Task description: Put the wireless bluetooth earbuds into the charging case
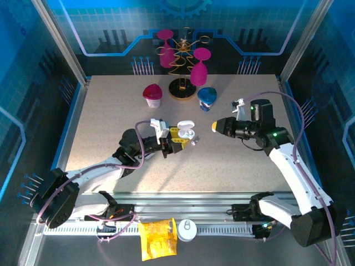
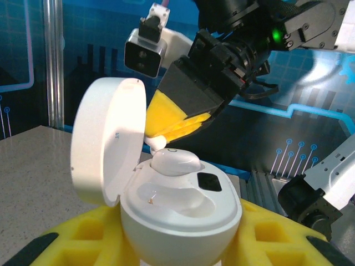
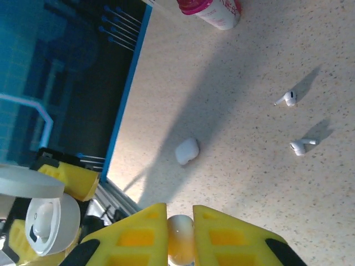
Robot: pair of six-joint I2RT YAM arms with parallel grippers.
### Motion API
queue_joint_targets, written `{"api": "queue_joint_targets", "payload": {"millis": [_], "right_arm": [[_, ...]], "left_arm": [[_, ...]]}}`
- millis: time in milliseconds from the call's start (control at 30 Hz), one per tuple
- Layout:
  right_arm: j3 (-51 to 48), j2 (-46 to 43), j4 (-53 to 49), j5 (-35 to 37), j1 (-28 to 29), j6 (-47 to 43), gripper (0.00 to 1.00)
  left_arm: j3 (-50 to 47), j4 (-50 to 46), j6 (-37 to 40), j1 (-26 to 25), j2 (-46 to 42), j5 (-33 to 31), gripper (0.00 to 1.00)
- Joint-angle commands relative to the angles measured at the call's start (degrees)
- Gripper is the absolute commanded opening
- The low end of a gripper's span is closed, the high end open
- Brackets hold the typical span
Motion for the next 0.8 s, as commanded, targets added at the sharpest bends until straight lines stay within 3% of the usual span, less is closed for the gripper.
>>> {"api": "queue_joint_targets", "payload": {"millis": [0, 167, 567, 767], "right_arm": [[-3.86, -0.06, 6.78, -8.13, -3.11, 12.75, 0.12], [-9.27, -0.15, 14.74, -13.28, -6.50, 21.13, 0.11], [-9.75, -0.77, 11.55, -10.48, -7.53, 19.73, 0.12], [-12.71, -0.27, 16.66, -11.21, -7.76, 23.40, 0.12]], "left_arm": [[1.11, 3.00, 0.03, 0.33, 0.31, 0.33, 0.26], [0.45, 2.92, 0.08, 0.31, -0.20, 0.12, 0.26], [1.77, 4.09, -0.12, 0.21, 1.94, 0.22, 0.26], [1.65, 2.75, 0.52, 0.27, 1.59, 0.09, 0.26]]}}
